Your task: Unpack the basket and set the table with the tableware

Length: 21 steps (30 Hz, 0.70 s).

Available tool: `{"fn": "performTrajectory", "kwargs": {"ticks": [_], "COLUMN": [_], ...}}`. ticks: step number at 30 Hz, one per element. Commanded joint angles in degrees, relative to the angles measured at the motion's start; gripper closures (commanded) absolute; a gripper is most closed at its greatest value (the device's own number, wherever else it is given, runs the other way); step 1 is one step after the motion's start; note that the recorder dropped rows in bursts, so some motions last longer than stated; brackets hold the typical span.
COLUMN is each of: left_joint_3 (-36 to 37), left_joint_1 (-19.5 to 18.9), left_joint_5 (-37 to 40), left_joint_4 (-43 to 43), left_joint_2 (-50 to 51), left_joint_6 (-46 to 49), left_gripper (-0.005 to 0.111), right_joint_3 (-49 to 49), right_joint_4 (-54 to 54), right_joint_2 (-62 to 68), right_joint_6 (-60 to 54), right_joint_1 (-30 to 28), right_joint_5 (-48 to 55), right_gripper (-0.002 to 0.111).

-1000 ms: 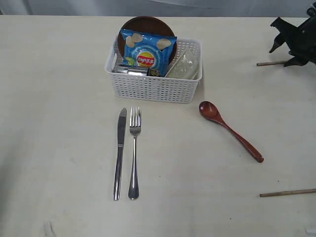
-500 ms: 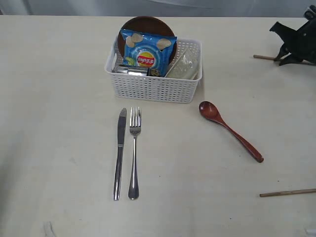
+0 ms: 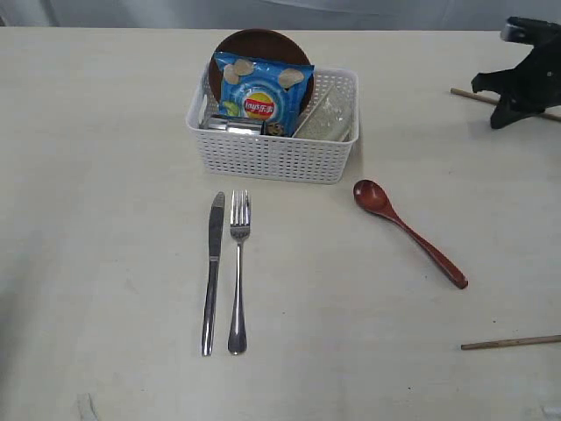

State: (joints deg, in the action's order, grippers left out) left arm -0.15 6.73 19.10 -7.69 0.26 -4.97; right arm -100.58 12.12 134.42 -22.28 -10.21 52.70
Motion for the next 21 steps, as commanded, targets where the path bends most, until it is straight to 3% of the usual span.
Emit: {"fn": "performTrajectory", "kwargs": {"ticks": [1, 6, 8, 11, 15, 21], "left_joint_3": [0.1, 0.1, 0.1, 0.1, 0.1, 0.1], "left_joint_1": [-0.2, -0.2, -0.2, -0.2, -0.2, -0.2], "left_joint_5": [-0.4, -0.4, -0.4, -0.4, -0.4, -0.4], "left_joint_4": [0.0, 0.0, 0.0, 0.0, 0.0, 0.0], "left_joint_2": [-0.3, -0.3, -0.3, -0.3, -0.3, -0.3], "left_joint_6": [0.1, 0.1, 0.1, 0.1, 0.1, 0.1], "left_gripper": [0.107, 0.107, 0.107, 0.107, 0.107, 0.107], "right_joint_3": [-2.0, -2.2, -2.2, -2.2, -2.2, -2.2], "right_joint_4": [-9.7, -23.8, -27.2, -28.3, -27.3, -27.3], "right_joint_2": [-2.4, -4.0, -3.8, -3.0, -1.4, 1.0], "right_joint_6": [-6.3, -8.7, -8.7, -8.7, -10.5, -15.5], "right_joint_1": [0.3, 1.2, 1.3, 1.3, 1.8, 2.0], "right_joint_5": [3.1, 0.5, -0.7, -3.0, -4.8, -4.6], "right_gripper": [0.1, 0.056, 0.046, 0.047, 0.058, 0.057]}}
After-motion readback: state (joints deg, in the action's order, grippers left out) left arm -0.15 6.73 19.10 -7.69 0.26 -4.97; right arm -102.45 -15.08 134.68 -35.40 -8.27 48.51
